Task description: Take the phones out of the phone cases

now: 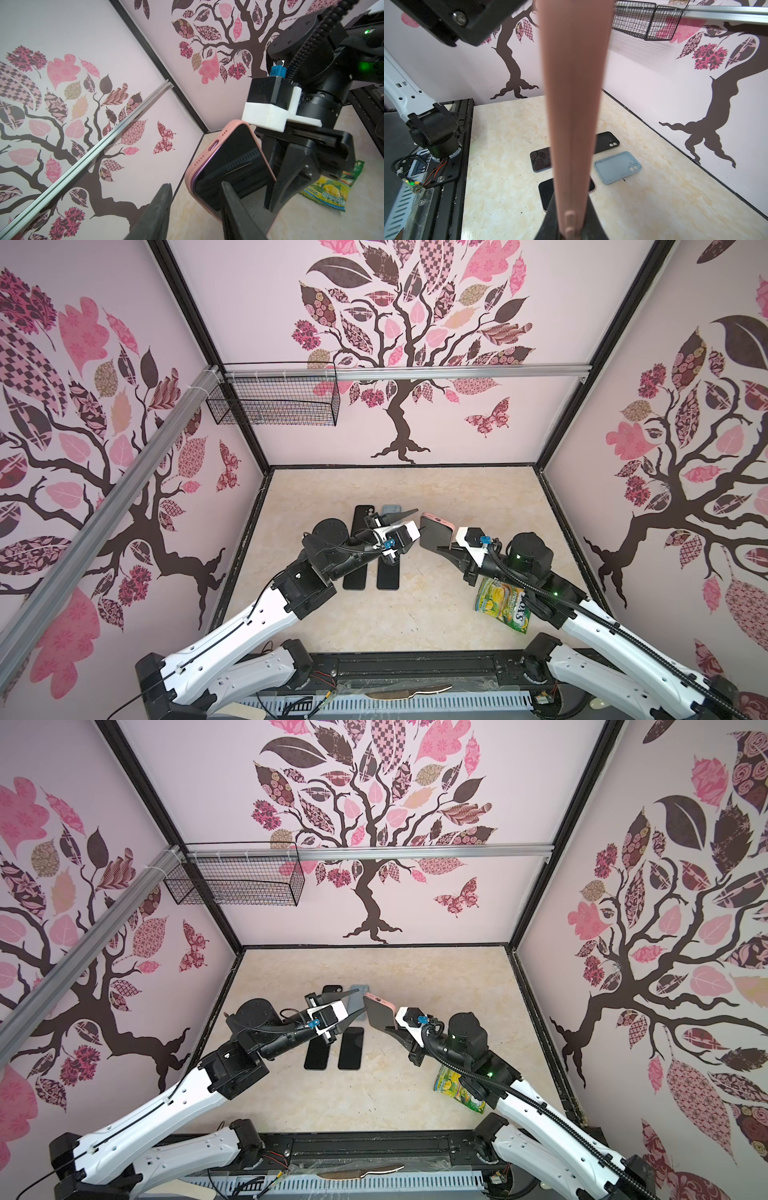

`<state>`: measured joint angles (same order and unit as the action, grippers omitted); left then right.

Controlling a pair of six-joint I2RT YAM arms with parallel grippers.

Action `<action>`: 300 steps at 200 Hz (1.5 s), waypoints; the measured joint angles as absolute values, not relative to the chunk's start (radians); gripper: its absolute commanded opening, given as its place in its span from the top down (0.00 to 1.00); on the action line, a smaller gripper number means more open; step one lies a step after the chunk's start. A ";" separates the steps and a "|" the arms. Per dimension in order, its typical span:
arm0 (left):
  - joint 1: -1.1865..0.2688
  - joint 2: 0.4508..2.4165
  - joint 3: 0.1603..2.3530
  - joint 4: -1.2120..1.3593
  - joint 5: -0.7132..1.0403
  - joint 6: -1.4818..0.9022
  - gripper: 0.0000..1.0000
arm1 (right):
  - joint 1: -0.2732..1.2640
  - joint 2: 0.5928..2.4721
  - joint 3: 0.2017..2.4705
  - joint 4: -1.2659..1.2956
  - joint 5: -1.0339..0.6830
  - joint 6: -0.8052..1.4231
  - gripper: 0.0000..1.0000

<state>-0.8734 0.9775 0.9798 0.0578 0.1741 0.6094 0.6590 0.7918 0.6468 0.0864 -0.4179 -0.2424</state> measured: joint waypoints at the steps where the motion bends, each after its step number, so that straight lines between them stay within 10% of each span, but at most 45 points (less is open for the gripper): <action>1: -0.873 0.978 0.980 0.058 0.175 0.609 0.60 | 0.659 0.792 0.647 0.086 -0.418 -0.242 1.00; 300: -0.874 0.998 0.979 0.065 0.210 0.603 0.66 | 0.659 0.792 0.647 0.087 -0.444 -0.235 1.00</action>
